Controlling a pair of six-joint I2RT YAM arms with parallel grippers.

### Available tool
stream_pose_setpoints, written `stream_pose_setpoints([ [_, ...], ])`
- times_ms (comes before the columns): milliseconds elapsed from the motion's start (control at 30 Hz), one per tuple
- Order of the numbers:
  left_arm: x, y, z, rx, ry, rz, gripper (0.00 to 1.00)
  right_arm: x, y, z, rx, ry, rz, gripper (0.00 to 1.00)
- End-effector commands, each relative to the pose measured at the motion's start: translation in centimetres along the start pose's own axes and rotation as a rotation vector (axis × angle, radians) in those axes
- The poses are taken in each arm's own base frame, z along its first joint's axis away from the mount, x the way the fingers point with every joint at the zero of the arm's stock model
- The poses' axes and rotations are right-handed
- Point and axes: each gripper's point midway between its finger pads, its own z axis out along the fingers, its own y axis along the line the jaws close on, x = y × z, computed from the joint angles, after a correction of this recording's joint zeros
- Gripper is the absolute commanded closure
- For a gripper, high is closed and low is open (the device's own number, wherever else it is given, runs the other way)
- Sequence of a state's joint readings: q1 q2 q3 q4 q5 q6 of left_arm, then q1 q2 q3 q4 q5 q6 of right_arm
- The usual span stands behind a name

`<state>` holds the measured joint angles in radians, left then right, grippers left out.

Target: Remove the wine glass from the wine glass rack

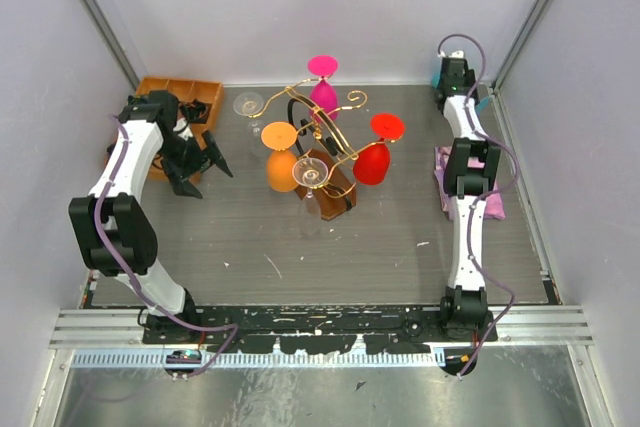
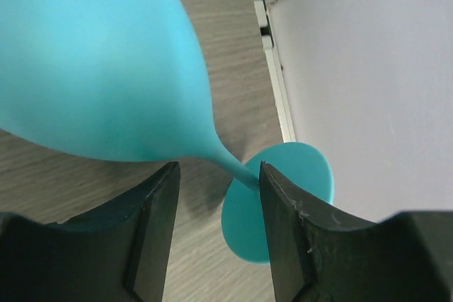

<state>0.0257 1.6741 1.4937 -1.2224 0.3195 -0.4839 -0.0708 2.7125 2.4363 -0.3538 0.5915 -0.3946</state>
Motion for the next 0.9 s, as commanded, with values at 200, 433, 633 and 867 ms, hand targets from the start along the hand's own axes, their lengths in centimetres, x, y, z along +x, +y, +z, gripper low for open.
stream_pose_setpoints([
  [200, -0.5, 0.1, 0.8, -0.032, 0.029, -0.041, 0.01, 1.3, 3.5, 1.8, -0.298, 0.004, 0.086, 0.58],
  [433, -0.2, 0.0, 0.4, -0.049, 0.023, -0.028, 0.01, 0.4, 2.6, 1.5, -0.278, -0.022, 0.101, 0.99],
  [633, 0.1, 0.2, 0.1, -0.05, 0.018, -0.029, 0.01, -2.5, -0.5, -0.5, -0.216, -0.101, 0.177, 0.99],
  [867, 0.5, -0.1, 0.6, -0.035, 0.029, -0.038, 0.01, -2.2, 0.3, -2.1, -0.247, -0.179, 0.352, 0.99],
])
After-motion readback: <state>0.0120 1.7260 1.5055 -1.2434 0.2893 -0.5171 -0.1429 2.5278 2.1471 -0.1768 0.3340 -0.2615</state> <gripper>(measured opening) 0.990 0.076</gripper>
